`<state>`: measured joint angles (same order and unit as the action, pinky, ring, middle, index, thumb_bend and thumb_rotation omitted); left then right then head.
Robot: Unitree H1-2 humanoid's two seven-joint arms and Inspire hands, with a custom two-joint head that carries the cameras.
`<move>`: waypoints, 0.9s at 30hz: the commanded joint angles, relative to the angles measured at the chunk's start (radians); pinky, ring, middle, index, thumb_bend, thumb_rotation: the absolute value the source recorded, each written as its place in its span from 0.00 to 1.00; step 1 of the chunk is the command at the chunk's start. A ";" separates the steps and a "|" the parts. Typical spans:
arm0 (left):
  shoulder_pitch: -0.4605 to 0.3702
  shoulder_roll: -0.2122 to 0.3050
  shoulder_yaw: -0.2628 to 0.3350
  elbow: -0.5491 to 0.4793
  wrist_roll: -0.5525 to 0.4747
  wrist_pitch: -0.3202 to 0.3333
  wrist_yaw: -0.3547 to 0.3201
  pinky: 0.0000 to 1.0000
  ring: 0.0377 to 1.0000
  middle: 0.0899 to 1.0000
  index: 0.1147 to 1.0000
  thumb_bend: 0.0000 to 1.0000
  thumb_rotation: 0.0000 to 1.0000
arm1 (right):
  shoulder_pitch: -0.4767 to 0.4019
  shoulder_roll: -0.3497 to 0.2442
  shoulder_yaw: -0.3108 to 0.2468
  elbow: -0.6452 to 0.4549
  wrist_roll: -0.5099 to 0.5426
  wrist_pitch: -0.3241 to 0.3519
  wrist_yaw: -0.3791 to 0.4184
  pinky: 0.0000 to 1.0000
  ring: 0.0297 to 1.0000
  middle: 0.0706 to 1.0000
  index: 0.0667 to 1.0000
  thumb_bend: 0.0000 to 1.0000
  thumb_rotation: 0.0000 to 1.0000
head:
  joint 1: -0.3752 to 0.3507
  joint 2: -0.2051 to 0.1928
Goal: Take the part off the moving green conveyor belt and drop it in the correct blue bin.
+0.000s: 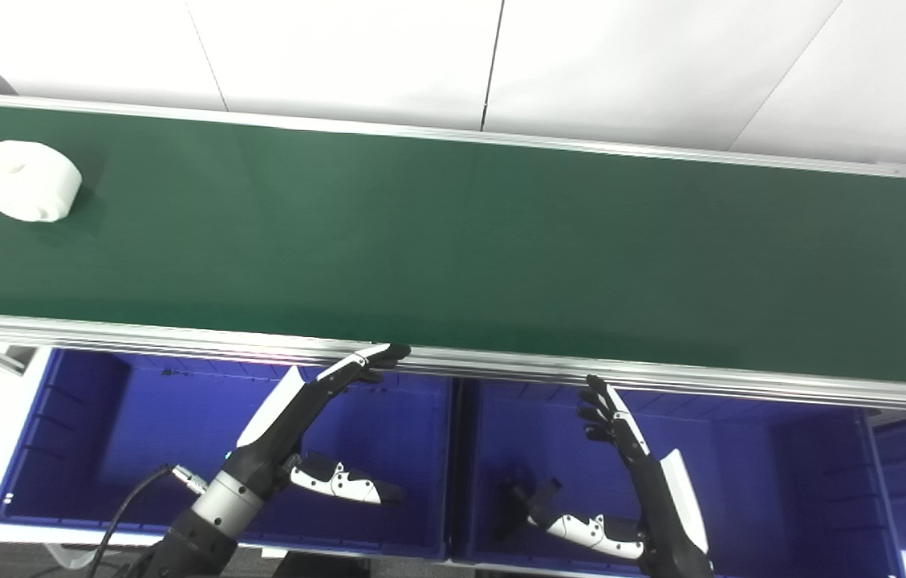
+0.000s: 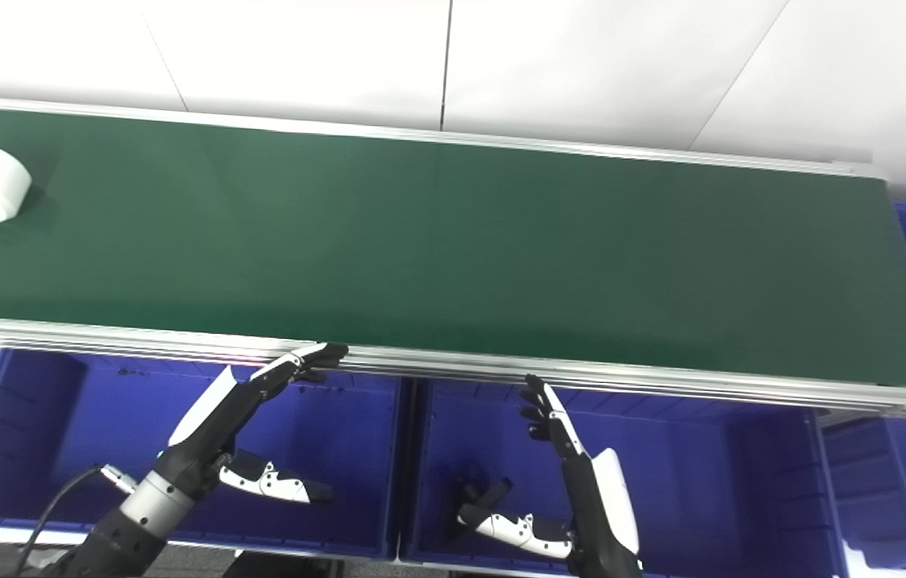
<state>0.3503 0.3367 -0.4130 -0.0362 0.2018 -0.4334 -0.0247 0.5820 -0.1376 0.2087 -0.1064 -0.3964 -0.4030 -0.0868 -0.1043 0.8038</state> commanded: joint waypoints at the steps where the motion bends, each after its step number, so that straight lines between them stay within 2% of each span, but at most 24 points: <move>1: -0.008 0.010 -0.006 -0.007 -0.022 -0.036 0.019 0.76 0.84 0.86 0.83 0.81 0.23 | 0.001 -0.002 -0.002 -0.013 0.014 -0.033 -0.001 0.78 0.83 0.89 0.95 0.81 0.38 | 0.001 0.001; 4: -0.010 0.016 -0.018 -0.002 -0.019 -0.036 0.033 0.76 0.84 0.86 0.83 0.81 0.24 | 0.004 -0.004 -0.003 -0.013 -0.002 -0.039 -0.007 0.77 0.83 0.89 0.95 0.81 0.39 | 0.010 -0.010; 8: 0.005 0.020 -0.016 -0.022 -0.033 -0.036 0.030 0.75 0.83 0.86 0.83 0.82 0.23 | 0.013 -0.005 -0.004 -0.023 -0.001 -0.046 -0.009 0.77 0.83 0.89 0.94 0.81 0.39 | 0.021 -0.002; 15: 0.028 0.024 -0.006 -0.032 -0.063 -0.036 0.015 0.76 0.84 0.88 0.84 0.81 0.24 | 0.024 0.001 0.002 -0.017 -0.003 -0.061 -0.024 0.77 0.84 0.89 0.94 0.81 0.39 | 0.022 -0.011; 20: 0.023 0.037 -0.016 -0.029 -0.033 -0.036 0.038 0.74 0.82 0.86 0.83 0.82 0.23 | 0.023 -0.002 0.015 -0.008 -0.005 -0.066 -0.041 0.77 0.84 0.89 0.94 0.82 0.38 | 0.019 -0.010; 22: 0.027 0.039 -0.017 -0.031 -0.041 -0.036 0.035 0.75 0.83 0.87 0.83 0.82 0.23 | 0.027 -0.001 0.015 -0.010 -0.007 -0.064 -0.041 0.77 0.84 0.89 0.94 0.82 0.38 | 0.057 -0.006; 27: 0.030 0.036 -0.017 -0.028 -0.054 -0.036 0.035 0.75 0.83 0.86 0.83 0.83 0.23 | 0.016 -0.025 0.043 0.007 0.009 -0.067 -0.074 0.81 0.85 0.89 0.94 0.81 0.32 | 0.064 -0.015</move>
<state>0.3774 0.3699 -0.4289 -0.0485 0.1588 -0.4334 -0.0057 0.5961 -0.1483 0.2448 -0.0980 -0.3916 -0.4078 -0.1301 -0.0414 0.7885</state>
